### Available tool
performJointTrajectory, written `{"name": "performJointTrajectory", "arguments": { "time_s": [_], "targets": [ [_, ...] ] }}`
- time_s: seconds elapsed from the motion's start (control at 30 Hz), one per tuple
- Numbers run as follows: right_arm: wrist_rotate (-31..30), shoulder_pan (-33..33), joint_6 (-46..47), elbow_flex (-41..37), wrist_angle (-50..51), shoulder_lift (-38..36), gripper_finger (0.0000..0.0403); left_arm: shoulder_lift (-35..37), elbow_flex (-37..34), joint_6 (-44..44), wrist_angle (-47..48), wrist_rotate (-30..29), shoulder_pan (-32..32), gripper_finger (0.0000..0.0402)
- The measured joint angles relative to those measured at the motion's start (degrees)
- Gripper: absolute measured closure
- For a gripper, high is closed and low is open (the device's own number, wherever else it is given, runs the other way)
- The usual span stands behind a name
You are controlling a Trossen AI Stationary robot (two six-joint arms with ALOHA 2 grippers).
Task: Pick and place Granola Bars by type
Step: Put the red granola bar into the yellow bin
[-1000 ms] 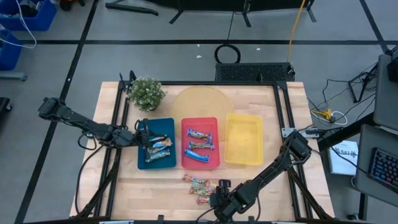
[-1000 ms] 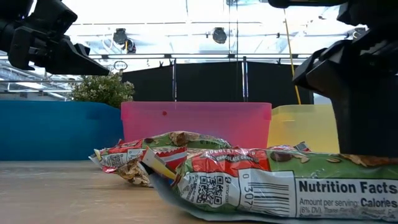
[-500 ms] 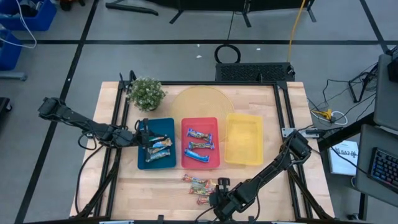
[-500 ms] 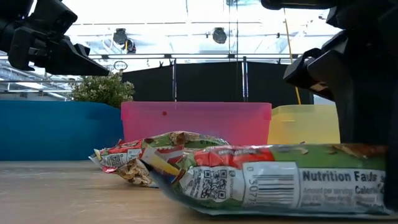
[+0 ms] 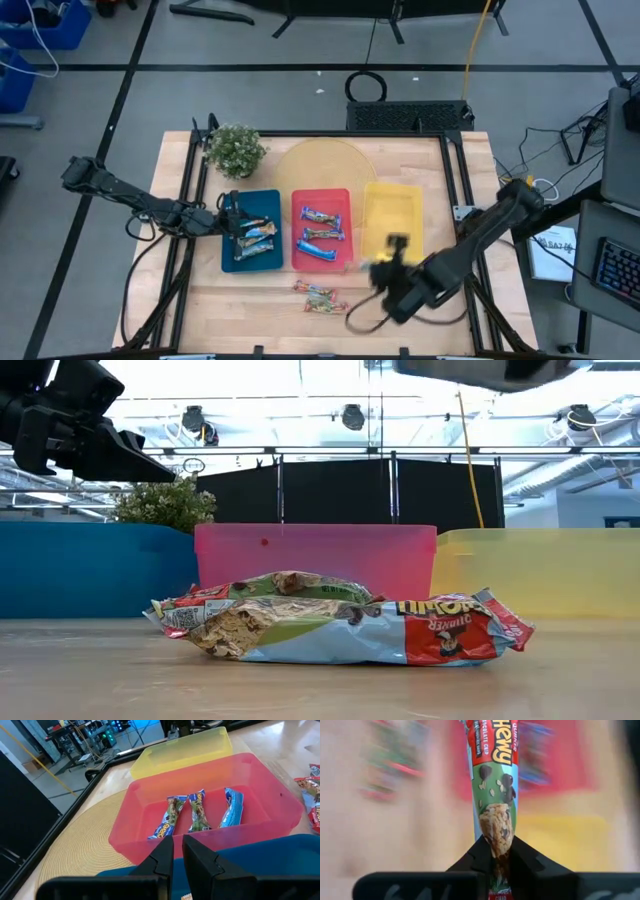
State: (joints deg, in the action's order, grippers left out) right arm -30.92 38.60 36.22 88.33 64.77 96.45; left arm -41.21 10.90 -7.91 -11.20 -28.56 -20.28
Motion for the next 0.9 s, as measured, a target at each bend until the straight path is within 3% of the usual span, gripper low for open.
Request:
{"name": "performJointTrajectory", "arguments": {
  "time_s": [0.13,0.27,0.4,0.6,0.7,0.9],
  "targets": [
    [-3.4,-2.7,2.5,-4.1,8.5,-6.3,0.0371,0.0,0.0,0.0,0.0,0.0,0.0,0.0353],
    [0.6,-8.4,2.2,-14.2,5.9,-11.1,0.0369,0.0,0.0,-0.6,0.1,0.0,0.0,0.0353],
    [3.5,-14.8,1.7,-26.0,-1.8,-14.5,0.0378,0.0,0.0,-0.6,1.1,0.0,0.0,0.0353],
    [13.5,-21.4,-7.2,-41.0,-22.3,-16.4,0.0375,0.0,0.0,-0.4,1.2,0.0,0.0,0.0353],
    [16.2,-23.4,-8.7,-45.3,-27.8,-16.4,0.0376,0.0,0.0,-0.4,1.5,0.0,0.0,0.0353],
    [16.9,-25.1,-7.8,-46.8,-28.1,-16.4,0.0371,0.0,0.0,-0.4,2.4,0.0,0.0,0.0353]
  ]
}}
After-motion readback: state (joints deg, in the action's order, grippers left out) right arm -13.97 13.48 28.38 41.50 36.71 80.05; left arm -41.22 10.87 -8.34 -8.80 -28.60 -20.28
